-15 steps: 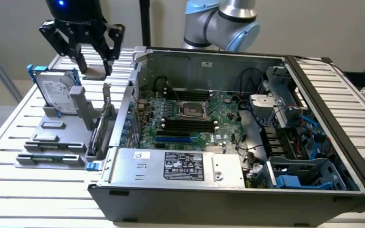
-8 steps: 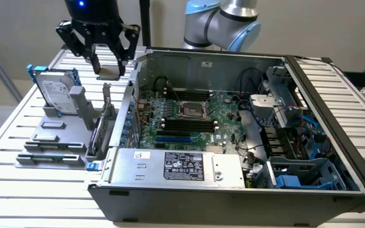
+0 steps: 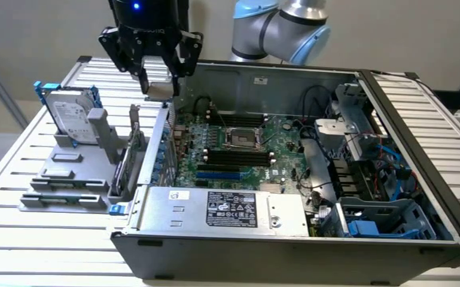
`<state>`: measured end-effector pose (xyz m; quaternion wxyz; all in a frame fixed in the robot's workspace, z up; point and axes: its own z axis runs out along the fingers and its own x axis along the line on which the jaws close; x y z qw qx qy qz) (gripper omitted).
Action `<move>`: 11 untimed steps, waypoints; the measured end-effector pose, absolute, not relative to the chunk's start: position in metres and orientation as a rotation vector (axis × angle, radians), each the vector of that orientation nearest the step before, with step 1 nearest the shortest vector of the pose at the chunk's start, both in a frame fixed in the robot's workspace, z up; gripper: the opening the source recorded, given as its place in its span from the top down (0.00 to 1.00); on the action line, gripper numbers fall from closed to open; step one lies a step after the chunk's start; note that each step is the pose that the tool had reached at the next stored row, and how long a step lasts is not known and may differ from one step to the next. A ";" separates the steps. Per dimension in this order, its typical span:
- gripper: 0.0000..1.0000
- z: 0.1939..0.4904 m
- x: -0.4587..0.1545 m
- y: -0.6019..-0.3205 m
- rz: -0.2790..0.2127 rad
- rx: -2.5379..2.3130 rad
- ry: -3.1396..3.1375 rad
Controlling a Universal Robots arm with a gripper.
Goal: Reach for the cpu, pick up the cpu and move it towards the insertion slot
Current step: 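Pick up the cpu and move it towards the insertion slot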
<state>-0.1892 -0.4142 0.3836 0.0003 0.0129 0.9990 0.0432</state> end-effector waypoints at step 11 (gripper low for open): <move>0.46 0.383 -0.139 -0.413 0.136 0.041 3.138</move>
